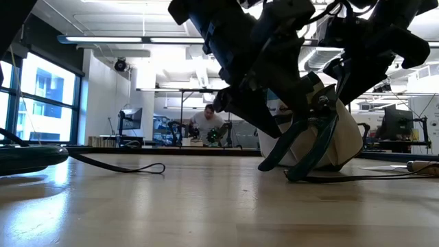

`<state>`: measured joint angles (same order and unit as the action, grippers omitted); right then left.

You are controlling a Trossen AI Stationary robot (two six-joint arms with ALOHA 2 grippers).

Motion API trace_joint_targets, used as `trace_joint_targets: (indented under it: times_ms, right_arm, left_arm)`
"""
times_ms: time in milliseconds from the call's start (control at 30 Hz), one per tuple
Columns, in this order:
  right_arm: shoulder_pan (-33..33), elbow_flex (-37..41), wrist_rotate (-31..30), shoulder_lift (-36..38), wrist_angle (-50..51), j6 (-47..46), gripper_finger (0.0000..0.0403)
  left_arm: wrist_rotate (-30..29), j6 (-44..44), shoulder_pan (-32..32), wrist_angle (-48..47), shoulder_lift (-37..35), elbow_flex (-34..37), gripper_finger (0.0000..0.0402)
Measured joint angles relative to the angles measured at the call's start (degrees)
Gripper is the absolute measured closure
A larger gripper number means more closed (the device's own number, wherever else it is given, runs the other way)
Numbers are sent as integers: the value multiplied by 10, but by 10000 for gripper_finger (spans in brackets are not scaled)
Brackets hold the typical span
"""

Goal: Pick & Place Garden tools in Gardening bag
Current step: Put the top green shear scissors into the light brown gardening bag

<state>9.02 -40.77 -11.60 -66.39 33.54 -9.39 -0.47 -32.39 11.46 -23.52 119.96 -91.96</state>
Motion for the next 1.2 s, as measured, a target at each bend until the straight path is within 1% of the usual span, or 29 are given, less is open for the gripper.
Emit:
trace_joint_targets:
  times_ms: [100,167,233,333,433,533,633,700,867,1000,1200]
  right_arm:
    - [0,0,0,0,0,0,399]
    - [0,0,0,0,0,0,399]
    - [0,0,0,0,0,0,399]
    - [0,0,0,0,0,1,399]
    - [0,0,0,0,0,1,399]
    - [0,0,0,0,0,1,399]
    - [0,0,0,0,0,1,399]
    - [0,0,1,0,0,1,399]
    - [0,0,2,0,0,0,399]
    - [0,0,2,0,0,0,399]
    - [0,0,2,0,0,0,399]
  left_arm:
    - [2,2,-3,10,7,-1,121]
    - [16,1,-4,2,9,1,121]
    - [26,-1,-7,13,13,0,121]
    - [30,-4,-7,11,16,1,121]
    - [30,-4,-7,16,16,0,131]
    - [30,-4,-7,14,16,0,164]
    - [39,-4,-10,16,16,0,212]
    - [42,-1,-13,15,16,0,250]
    - [40,22,-14,32,16,0,366]
    - [39,28,-15,32,16,0,369]
    - [12,46,-14,32,14,0,369]
